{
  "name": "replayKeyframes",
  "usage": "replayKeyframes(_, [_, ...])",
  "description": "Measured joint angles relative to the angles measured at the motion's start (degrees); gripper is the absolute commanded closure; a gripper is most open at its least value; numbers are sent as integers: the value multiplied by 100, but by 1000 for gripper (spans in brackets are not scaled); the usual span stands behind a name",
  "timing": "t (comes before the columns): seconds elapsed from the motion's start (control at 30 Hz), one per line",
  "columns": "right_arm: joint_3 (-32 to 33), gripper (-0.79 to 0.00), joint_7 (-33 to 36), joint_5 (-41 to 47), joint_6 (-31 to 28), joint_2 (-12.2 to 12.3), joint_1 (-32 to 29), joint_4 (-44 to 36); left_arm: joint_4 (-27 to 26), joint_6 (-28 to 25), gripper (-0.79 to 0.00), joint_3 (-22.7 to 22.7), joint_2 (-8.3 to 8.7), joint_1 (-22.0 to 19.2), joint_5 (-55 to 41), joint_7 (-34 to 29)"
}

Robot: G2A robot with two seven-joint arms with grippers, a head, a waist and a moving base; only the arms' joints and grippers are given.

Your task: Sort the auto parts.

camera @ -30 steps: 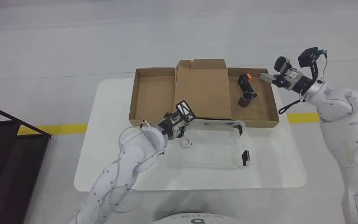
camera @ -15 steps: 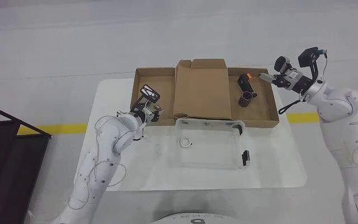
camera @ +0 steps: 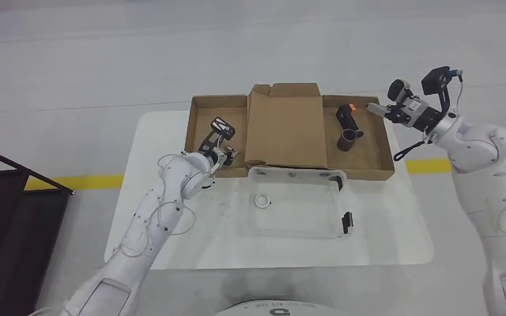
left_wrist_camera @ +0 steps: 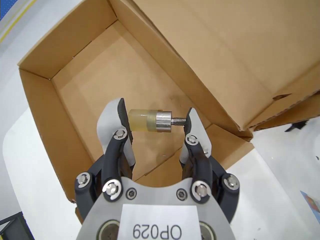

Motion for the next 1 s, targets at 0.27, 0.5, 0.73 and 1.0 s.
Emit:
replayKeyframes(0.27, [0,-785,0,0,0,0,0,0,55,122,-785,9,-31,-90,-19,98])
replayKeyframes(0.5, [0,-785,0,0,0,0,0,0,-1079,92,-785,-370,83,354,89,161])
replayKeyframes(0.73, [0,-785,0,0,0,0,0,0,-3054,-1454,-785,-406,316,1338,665,-425])
replayKeyframes(1.0, [0,-785,0,0,0,0,0,0,-3489,-1989,-785,-493,369,1582,555,-599])
